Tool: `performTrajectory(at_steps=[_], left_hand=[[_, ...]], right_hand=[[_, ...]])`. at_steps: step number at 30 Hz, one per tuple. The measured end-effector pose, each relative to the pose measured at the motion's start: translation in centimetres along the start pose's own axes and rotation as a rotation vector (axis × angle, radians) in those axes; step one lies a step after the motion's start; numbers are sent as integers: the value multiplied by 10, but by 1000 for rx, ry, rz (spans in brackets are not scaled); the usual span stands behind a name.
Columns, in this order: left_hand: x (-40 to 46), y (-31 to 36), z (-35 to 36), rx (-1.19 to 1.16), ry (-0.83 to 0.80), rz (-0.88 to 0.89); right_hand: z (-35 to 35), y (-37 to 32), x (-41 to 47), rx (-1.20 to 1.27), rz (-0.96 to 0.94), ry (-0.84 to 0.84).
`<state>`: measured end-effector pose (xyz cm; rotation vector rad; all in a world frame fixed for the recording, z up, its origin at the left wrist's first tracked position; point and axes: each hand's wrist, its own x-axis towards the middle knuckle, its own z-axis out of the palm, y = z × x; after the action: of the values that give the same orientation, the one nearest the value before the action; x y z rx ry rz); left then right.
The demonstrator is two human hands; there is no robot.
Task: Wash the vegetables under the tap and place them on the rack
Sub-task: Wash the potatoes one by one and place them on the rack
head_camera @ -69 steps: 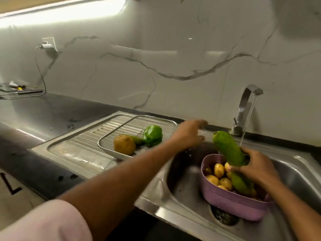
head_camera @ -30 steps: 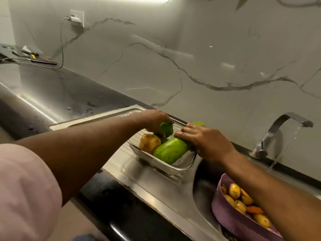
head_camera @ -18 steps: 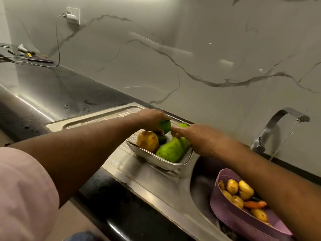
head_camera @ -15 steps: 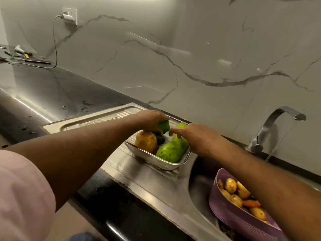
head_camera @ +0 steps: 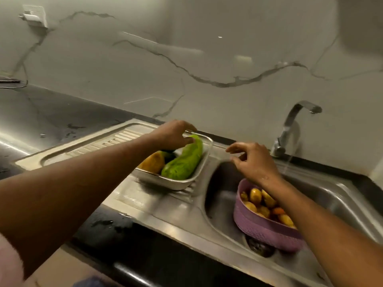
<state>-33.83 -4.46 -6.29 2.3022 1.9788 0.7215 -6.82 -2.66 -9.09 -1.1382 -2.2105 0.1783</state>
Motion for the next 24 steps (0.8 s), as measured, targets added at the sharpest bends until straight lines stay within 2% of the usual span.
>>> performTrajectory(at_steps=[5, 8, 11, 13, 16, 18, 22, 24], left_hand=[[20, 71, 26, -115, 5, 109], [34, 112, 61, -163, -58, 132], [48, 156, 113, -184, -189, 130], [52, 176, 150, -238, -271, 97], [55, 197, 205, -375, -319, -58], [51, 201, 228, -445, -264, -154], [56, 188, 248, -345, -70, -199], [59, 179, 250, -362, -67, -169]], right_hand=[[-31, 88, -52, -15, 339, 68], [-37, 127, -72, 31, 527, 50], [-35, 160, -81, 58, 638, 26], [-34, 170, -81, 67, 668, 18], [-36, 187, -78, -31, 696, 30], [-33, 194, -77, -96, 723, 64], [-25, 198, -77, -138, 727, 135], [-20, 198, -76, -176, 659, 54]])
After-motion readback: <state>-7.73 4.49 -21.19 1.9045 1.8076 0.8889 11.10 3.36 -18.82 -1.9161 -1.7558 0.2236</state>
